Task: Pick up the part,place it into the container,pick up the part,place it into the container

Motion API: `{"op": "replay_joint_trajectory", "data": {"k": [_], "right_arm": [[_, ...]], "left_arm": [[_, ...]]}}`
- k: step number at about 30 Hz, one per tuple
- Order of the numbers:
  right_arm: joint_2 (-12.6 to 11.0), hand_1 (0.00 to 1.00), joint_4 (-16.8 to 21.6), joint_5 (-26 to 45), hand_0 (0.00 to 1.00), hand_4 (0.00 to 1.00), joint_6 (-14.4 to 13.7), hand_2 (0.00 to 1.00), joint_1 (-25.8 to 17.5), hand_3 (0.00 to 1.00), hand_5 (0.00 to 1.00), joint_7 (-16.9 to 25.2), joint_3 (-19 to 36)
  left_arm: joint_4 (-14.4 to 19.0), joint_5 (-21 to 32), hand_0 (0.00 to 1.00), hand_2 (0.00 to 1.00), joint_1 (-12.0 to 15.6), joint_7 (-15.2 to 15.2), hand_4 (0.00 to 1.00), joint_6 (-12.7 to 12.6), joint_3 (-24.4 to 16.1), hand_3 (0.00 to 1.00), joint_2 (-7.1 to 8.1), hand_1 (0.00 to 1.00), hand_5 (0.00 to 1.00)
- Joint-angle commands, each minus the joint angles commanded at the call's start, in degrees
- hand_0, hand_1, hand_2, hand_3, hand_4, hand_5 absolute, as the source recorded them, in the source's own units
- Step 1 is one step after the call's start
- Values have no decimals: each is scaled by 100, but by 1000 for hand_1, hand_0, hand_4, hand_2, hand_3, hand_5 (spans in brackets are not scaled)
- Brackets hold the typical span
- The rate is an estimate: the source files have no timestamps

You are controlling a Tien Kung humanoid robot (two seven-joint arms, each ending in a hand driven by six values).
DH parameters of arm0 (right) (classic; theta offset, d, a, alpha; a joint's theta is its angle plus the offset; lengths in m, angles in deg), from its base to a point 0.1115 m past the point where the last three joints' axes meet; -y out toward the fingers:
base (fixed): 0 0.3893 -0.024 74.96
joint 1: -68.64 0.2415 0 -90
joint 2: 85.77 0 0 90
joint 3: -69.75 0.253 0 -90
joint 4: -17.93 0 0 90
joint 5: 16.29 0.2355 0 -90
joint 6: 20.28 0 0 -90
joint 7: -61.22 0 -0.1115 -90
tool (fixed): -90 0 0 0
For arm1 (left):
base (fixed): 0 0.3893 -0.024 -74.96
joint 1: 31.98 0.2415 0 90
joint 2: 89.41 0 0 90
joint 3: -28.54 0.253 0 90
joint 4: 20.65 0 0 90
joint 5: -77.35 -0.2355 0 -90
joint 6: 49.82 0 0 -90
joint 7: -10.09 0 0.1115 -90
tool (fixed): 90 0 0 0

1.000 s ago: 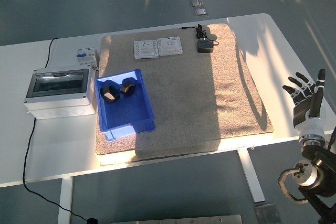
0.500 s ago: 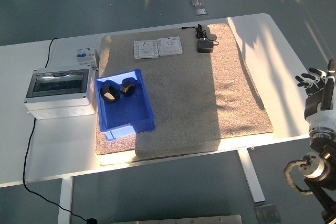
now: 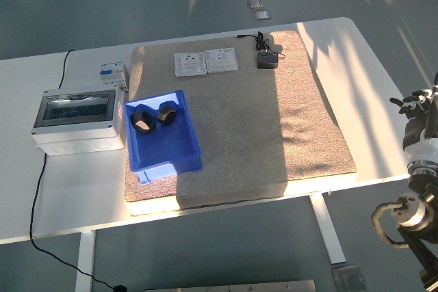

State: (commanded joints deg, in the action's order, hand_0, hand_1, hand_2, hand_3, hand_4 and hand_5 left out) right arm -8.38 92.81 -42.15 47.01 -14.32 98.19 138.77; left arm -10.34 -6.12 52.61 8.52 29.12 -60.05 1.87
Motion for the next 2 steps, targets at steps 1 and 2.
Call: {"op": "replay_joint_trajectory", "data": {"k": [1,2], "right_arm": [[-6,45,47,-91,215,855,-43,143,6,182,772,0,2],[-11,45,95,-184,215,855,-83,143,13,182,772,0,2]], "left_arm": [[0,2,671,699,-1,1,732,-1,1,666,0,656,783],[0,5,671,699,-3,1,732,-1,3,666,0,656,783]]}}
